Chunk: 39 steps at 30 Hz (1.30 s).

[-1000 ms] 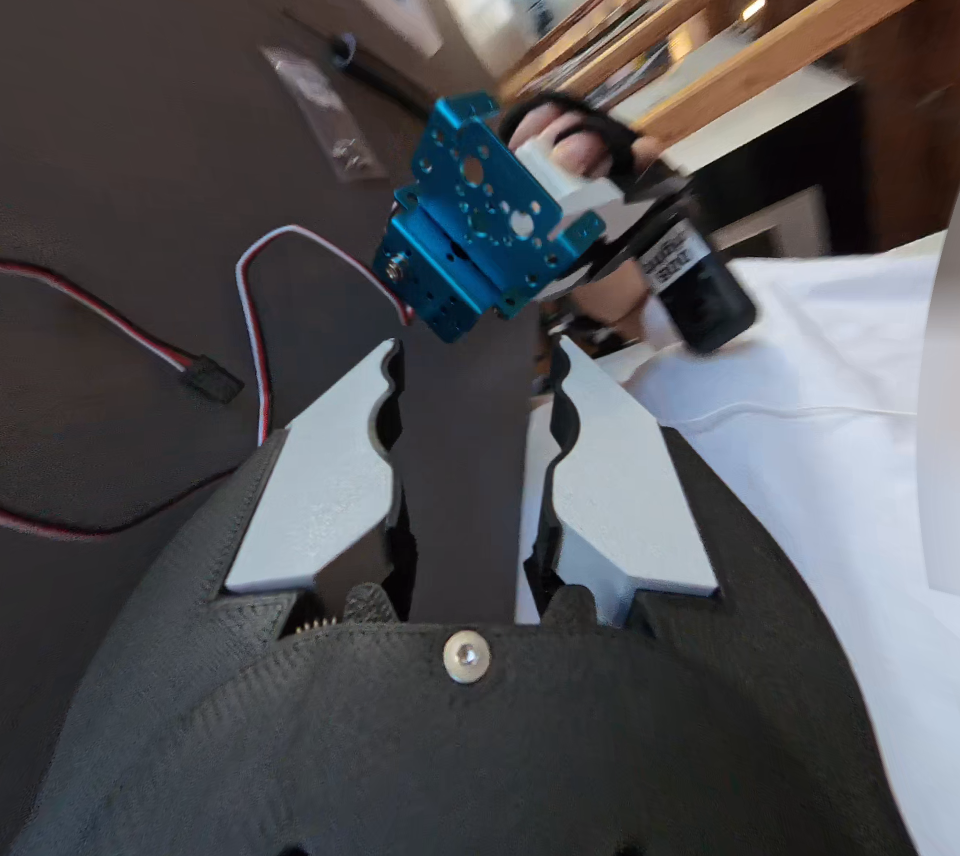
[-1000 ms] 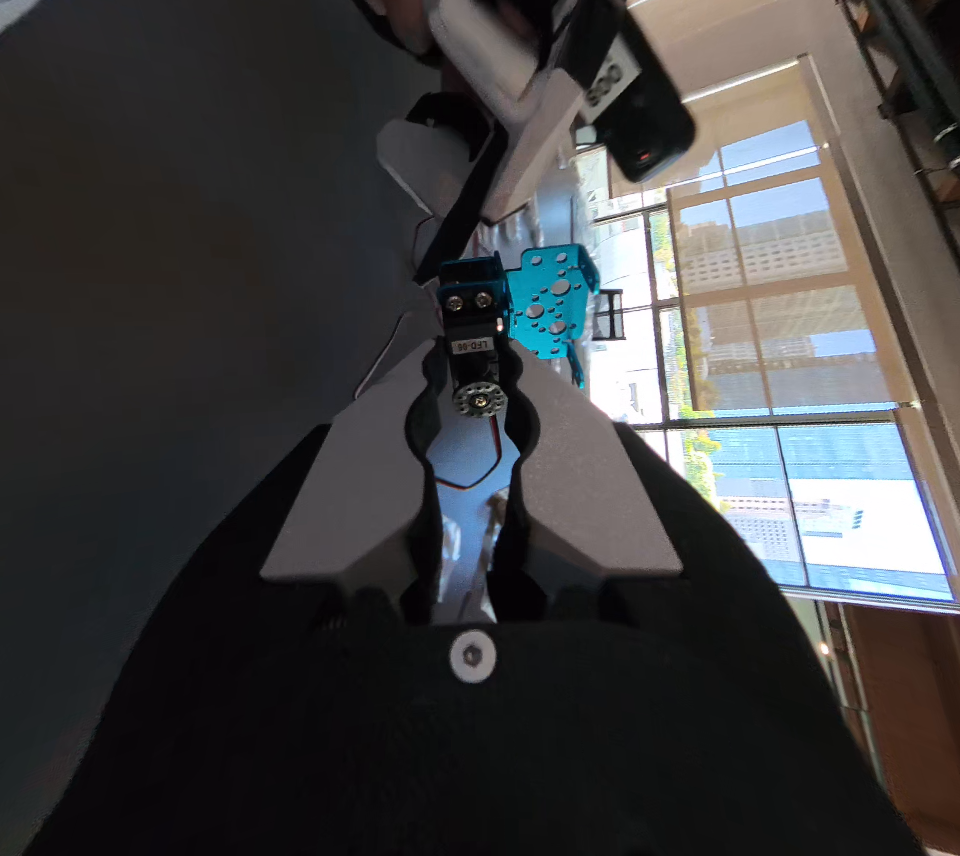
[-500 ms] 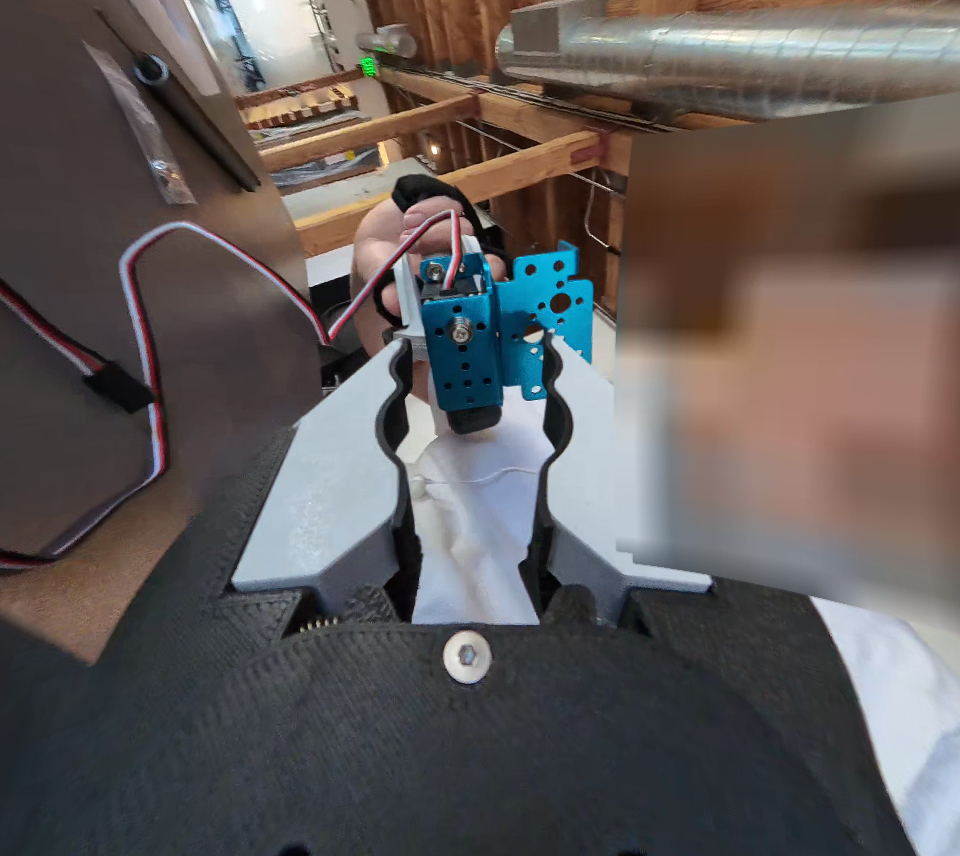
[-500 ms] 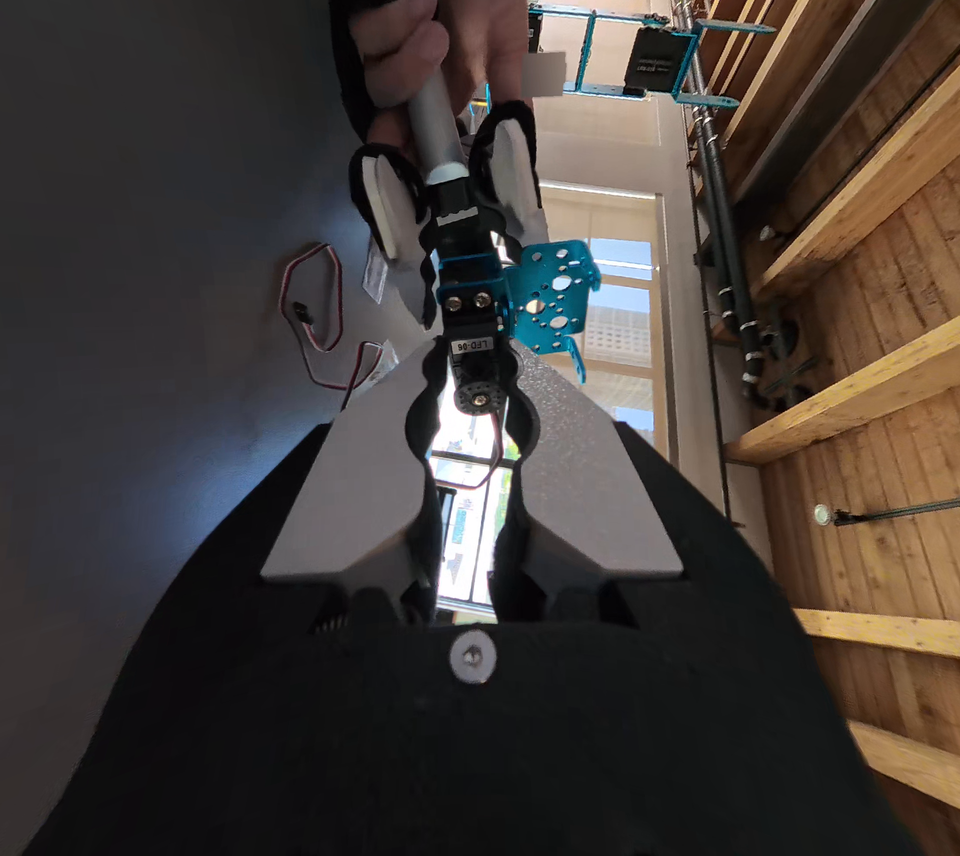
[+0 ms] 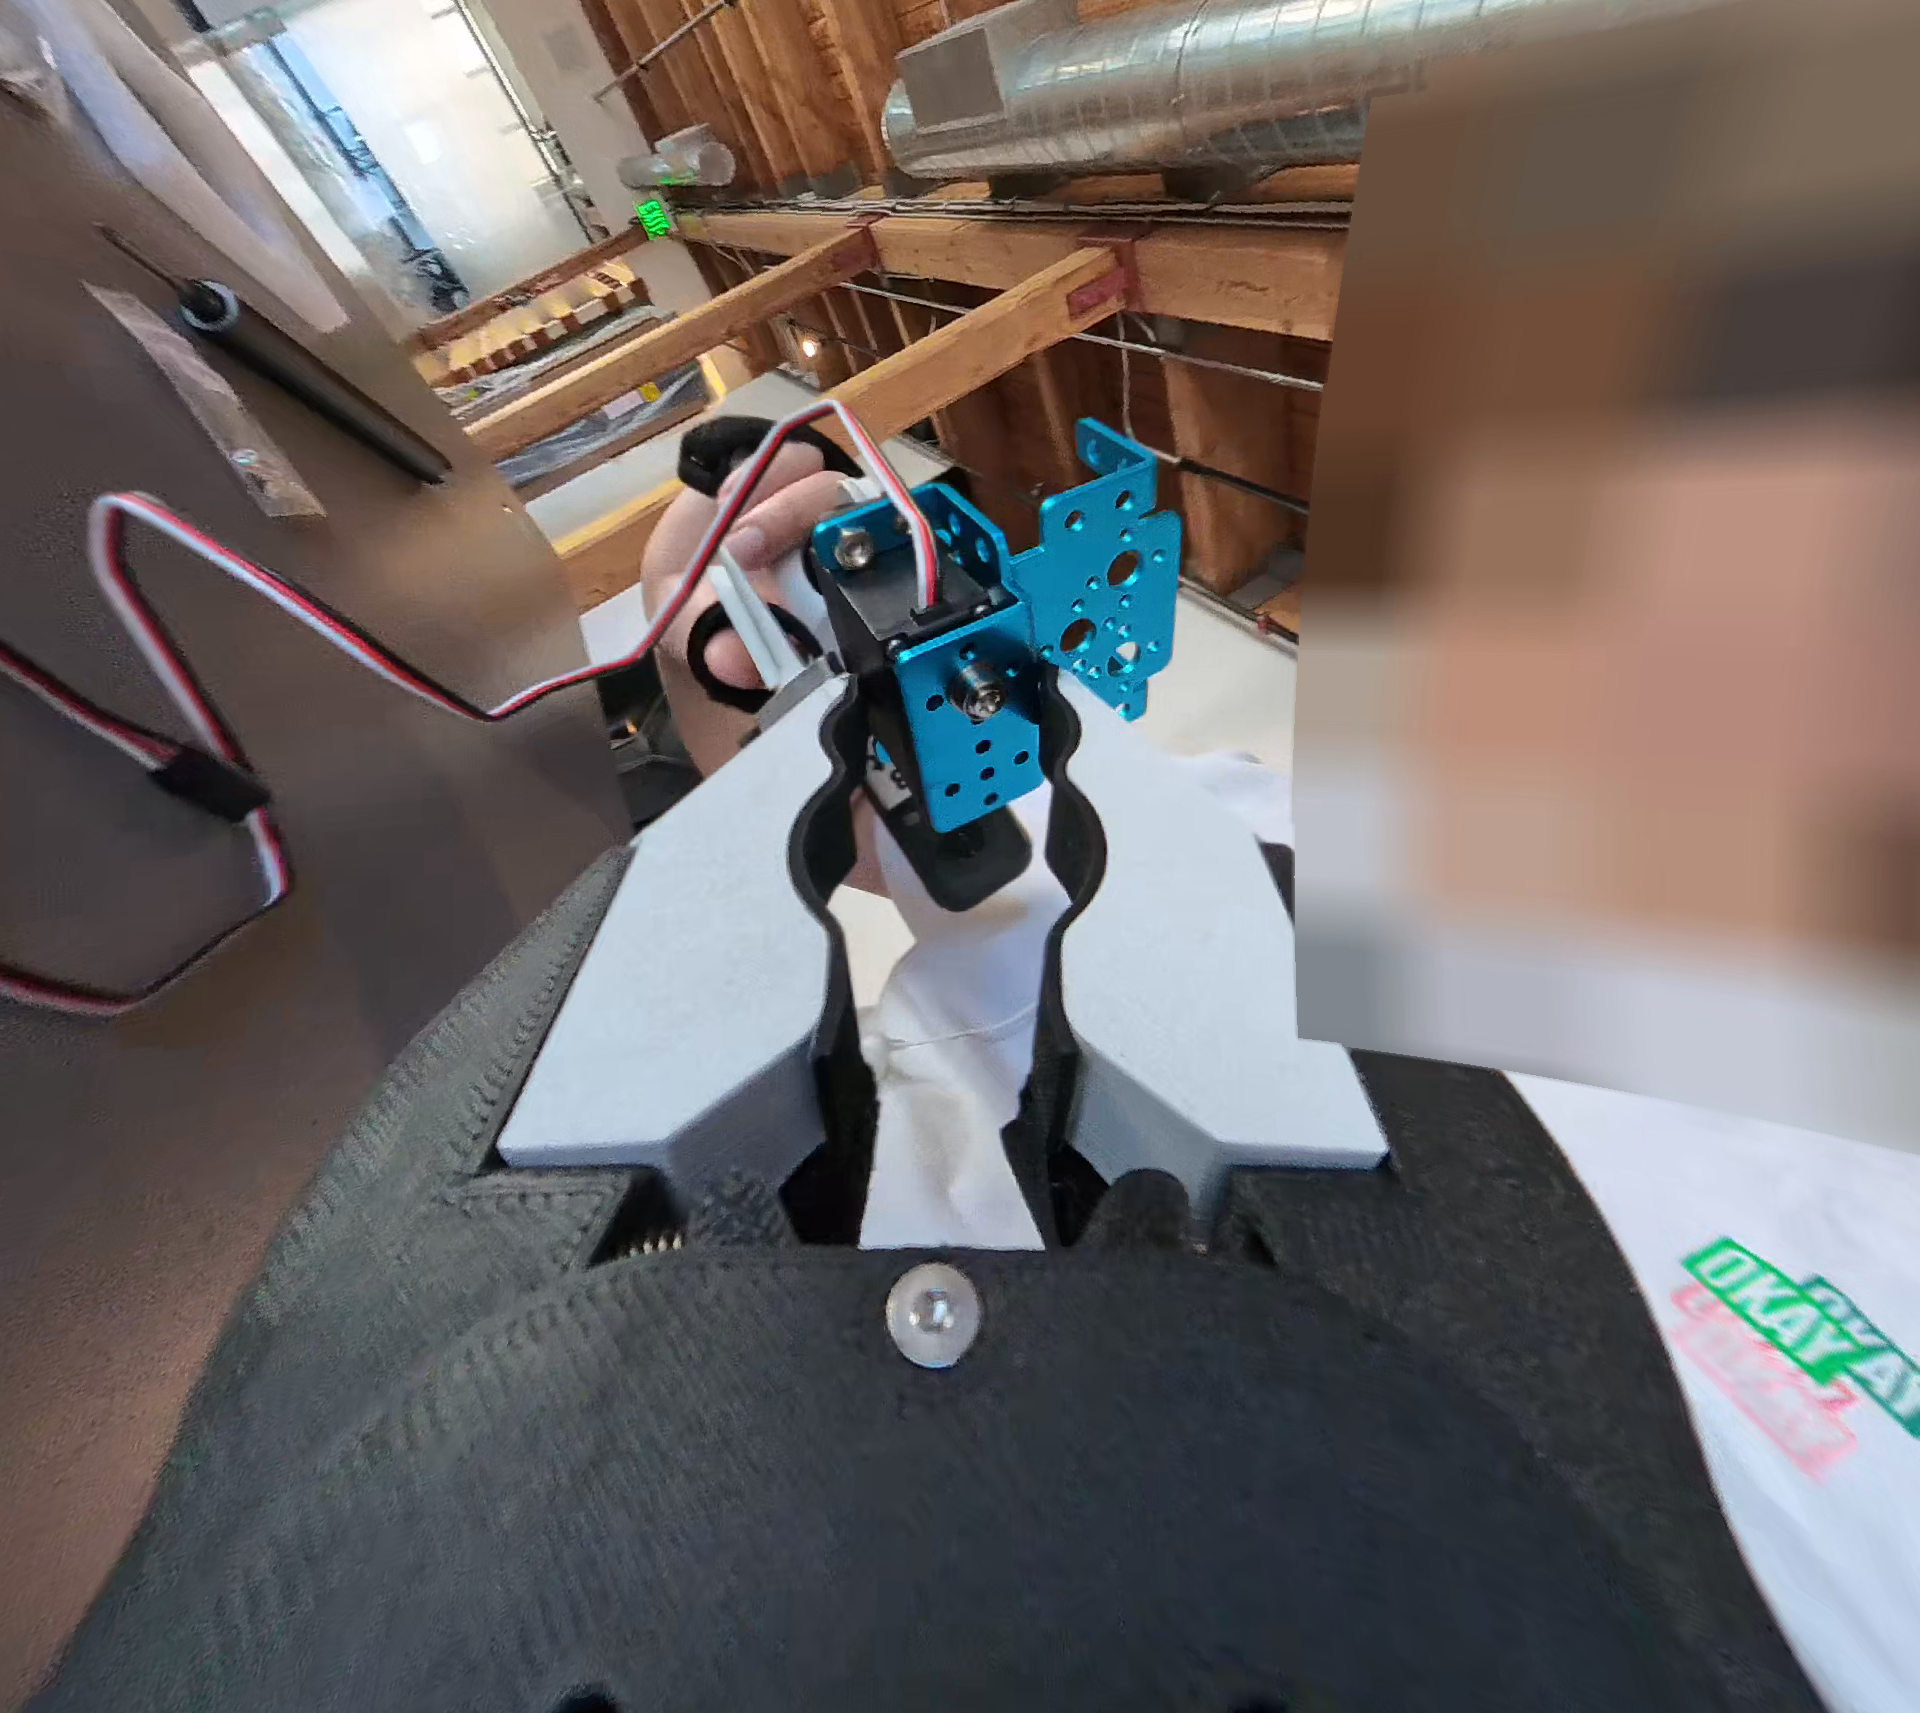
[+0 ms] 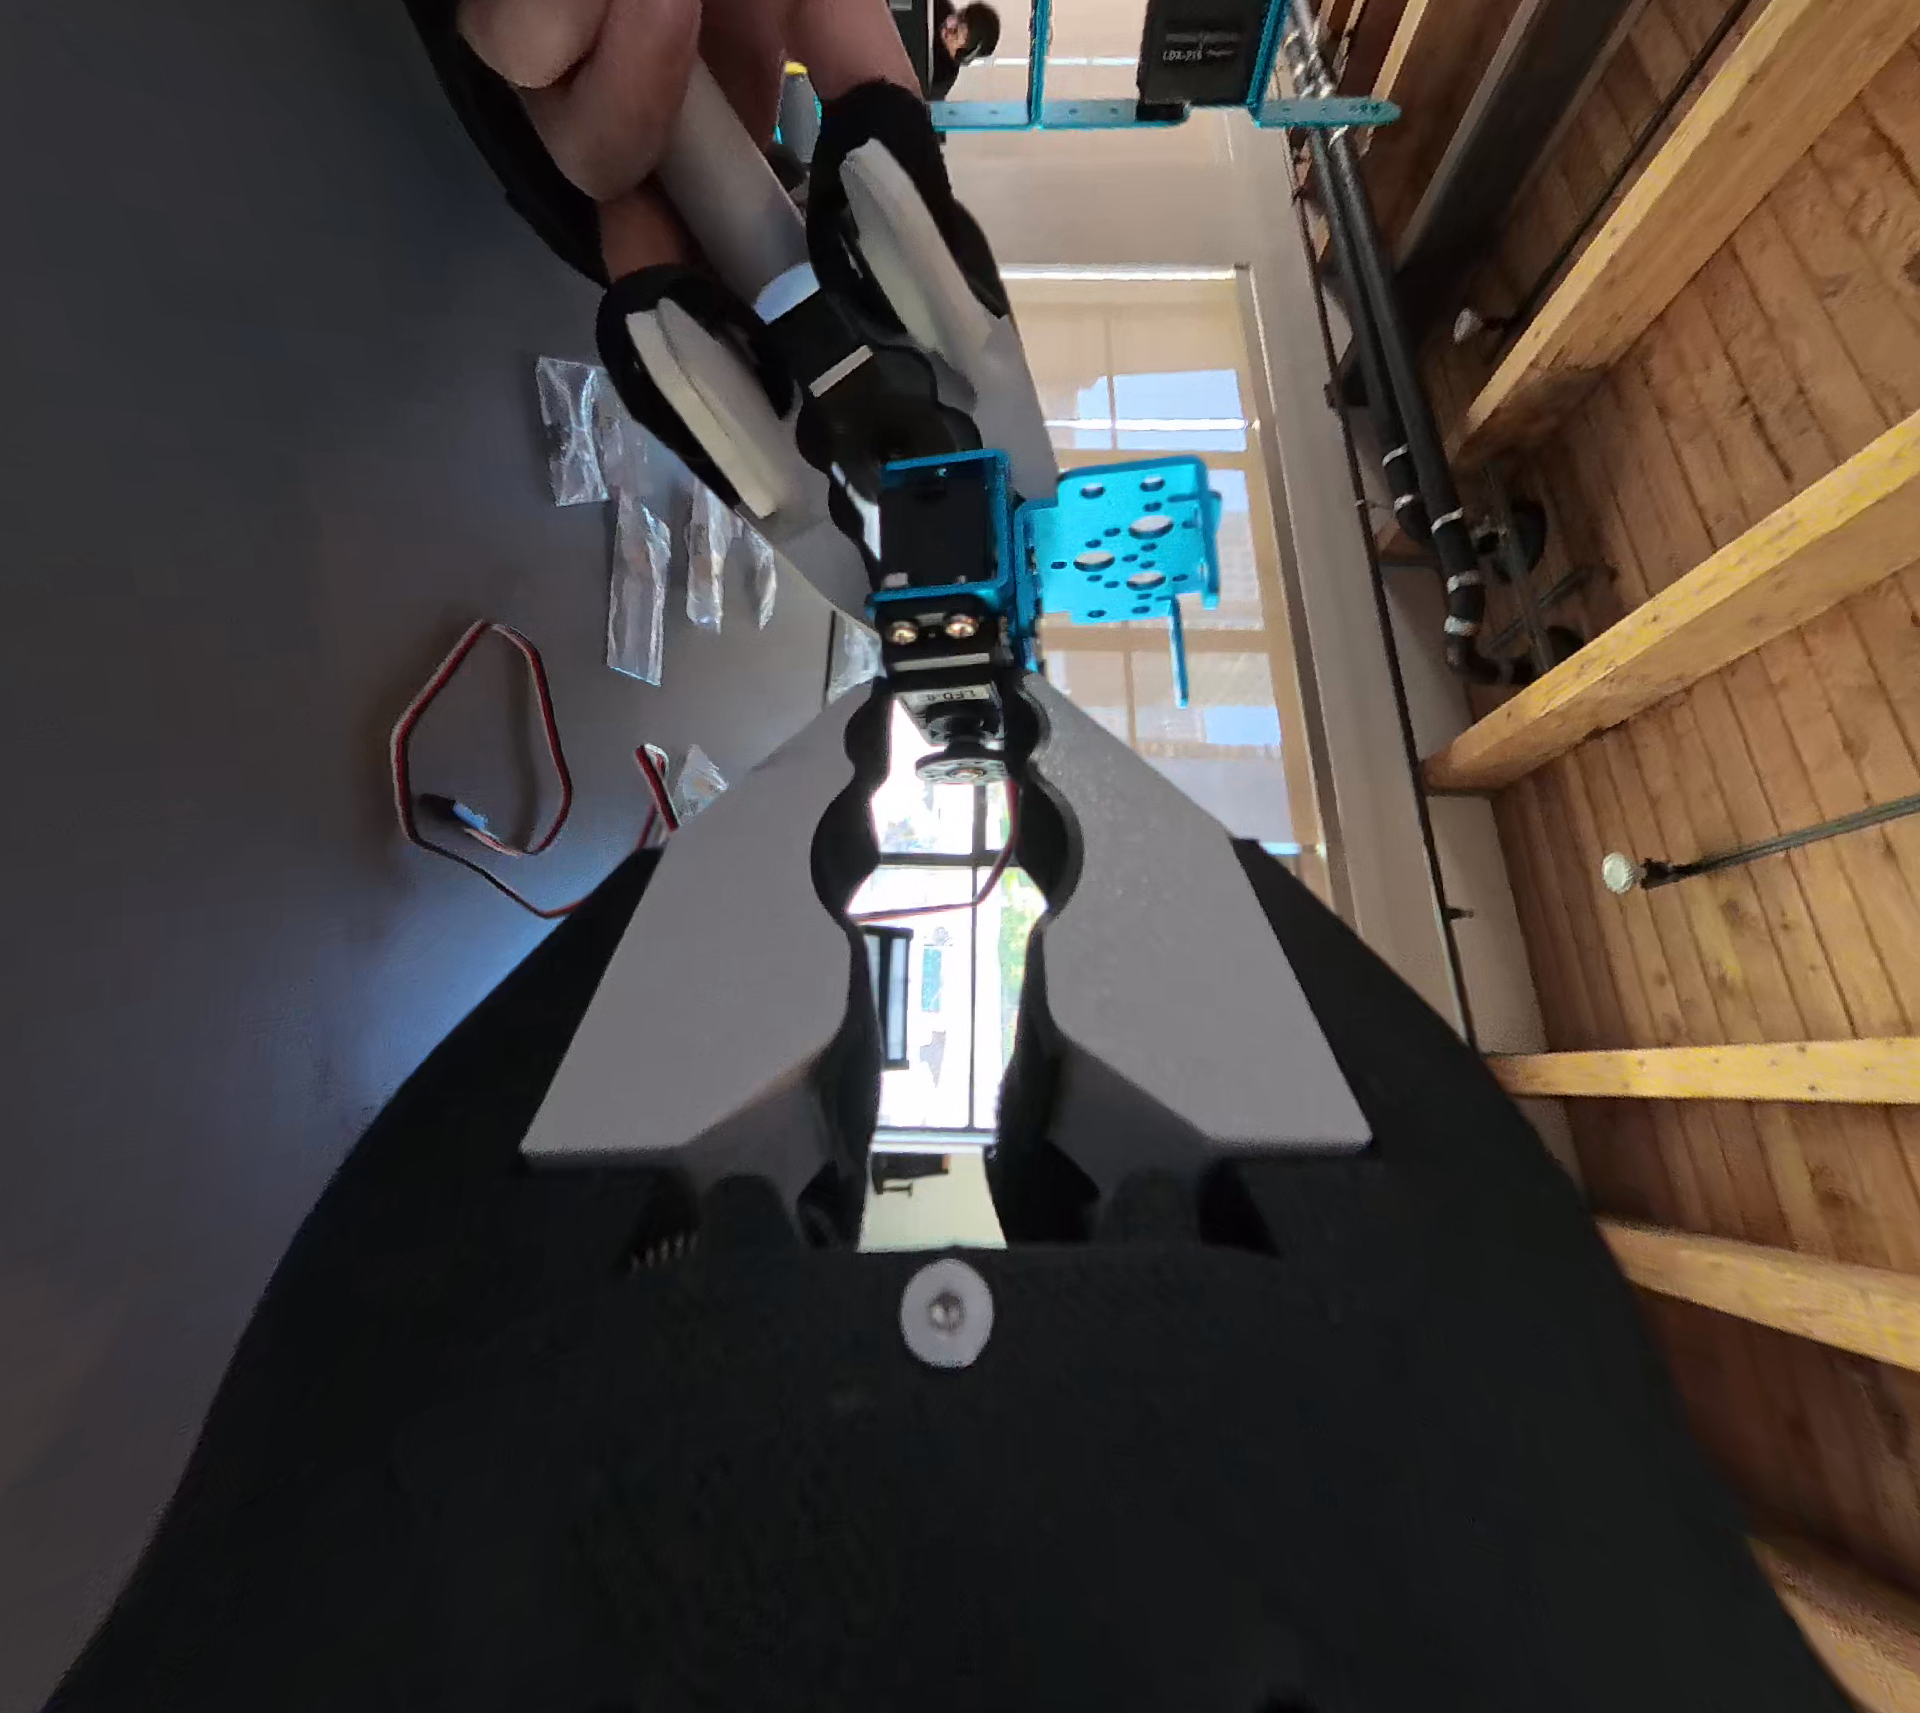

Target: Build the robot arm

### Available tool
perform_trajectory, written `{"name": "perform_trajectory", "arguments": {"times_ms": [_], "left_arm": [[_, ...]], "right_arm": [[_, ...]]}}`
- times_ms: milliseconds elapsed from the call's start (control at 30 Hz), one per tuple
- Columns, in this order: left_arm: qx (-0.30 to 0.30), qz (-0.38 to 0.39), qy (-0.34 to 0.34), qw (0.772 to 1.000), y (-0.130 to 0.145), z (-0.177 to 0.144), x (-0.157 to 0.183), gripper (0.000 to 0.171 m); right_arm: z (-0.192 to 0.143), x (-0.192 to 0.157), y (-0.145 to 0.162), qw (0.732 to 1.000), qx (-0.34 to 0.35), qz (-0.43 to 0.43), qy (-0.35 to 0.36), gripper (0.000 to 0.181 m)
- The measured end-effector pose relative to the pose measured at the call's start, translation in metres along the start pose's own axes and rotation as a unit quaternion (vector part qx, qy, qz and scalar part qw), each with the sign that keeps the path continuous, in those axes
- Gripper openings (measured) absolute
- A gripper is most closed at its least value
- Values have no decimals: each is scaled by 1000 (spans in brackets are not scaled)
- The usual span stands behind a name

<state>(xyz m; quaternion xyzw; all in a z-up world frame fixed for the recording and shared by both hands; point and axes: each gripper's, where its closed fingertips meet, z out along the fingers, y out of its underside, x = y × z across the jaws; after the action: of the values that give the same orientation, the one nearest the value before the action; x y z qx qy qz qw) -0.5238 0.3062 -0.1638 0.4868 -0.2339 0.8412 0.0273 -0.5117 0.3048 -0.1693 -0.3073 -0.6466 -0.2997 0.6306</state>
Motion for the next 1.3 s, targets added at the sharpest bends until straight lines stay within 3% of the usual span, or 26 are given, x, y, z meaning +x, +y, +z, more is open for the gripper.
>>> {"name": "perform_trajectory", "arguments": {"times_ms": [33, 233, 333, 367, 400, 467, 500, 533, 567, 767, 933, 967, 1067, 1100, 1133, 1233, 1300], "left_arm": [[-3, 5, -7, 1000, 1, -3, 0, 33], [-13, 35, -28, 999, 2, -14, 3, 32], [-14, 60, -31, 998, 3, -19, 5, 32], [-15, 69, -29, 997, 3, -19, 7, 33], [-16, 79, -29, 996, 4, -17, 8, 33], [-17, 95, -28, 995, 5, -11, 11, 33], [-17, 101, -25, 994, 5, -6, 12, 33], [-15, 105, -18, 994, 5, 0, 13, 32], [-13, 109, -11, 994, 5, 6, 14, 32], [7, 139, -15, 990, 8, 47, 6, 33], [35, 110, -22, 993, 9, 72, -12, 33], [48, 95, -17, 994, 7, 76, -15, 33], [74, 77, -5, 994, 9, 85, -19, 33], [75, 79, -2, 994, 11, 88, -20, 33], [75, 84, -7, 994, 14, 90, -22, 33], [75, 98, -27, 992, 18, 96, -28, 33], [79, 105, -26, 991, 19, 98, -28, 33]], "right_arm": [[2, -2, -1, 1000, -7, 8, -3, 21], [-2, 0, -3, 992, -47, 115, 4, 18], [-12, -2, 7, 958, -66, 278, -17, 14], [-15, -3, 11, 923, -62, 378, -31, 14], [-17, -5, 11, 863, -47, 499, -60, 17], [-17, -1, 6, 681, 10, 722, -118, 37], [-18, 5, 7, 584, 40, 800, -130, 38], [-20, 12, 7, 504, 77, 849, -139, 40], [-23, 17, 10, 450, 100, 876, -140, 39], [-41, 24, 19, 293, 148, 924, -196, 39], [-66, 18, 31, 257, 143, 927, -231, 36], [-72, 16, 36, 264, 142, 925, -232, 35], [-89, 7, 53, 337, 129, 907, -219, 35], [-93, 1, 60, 347, 114, 906, -214, 35], [-97, 0, 64, 337, 116, 910, -213, 35], [-104, -1, 65, 275, 135, 924, -230, 34], [-105, -10, 59, 266, 123, 923, -251, 37]]}}
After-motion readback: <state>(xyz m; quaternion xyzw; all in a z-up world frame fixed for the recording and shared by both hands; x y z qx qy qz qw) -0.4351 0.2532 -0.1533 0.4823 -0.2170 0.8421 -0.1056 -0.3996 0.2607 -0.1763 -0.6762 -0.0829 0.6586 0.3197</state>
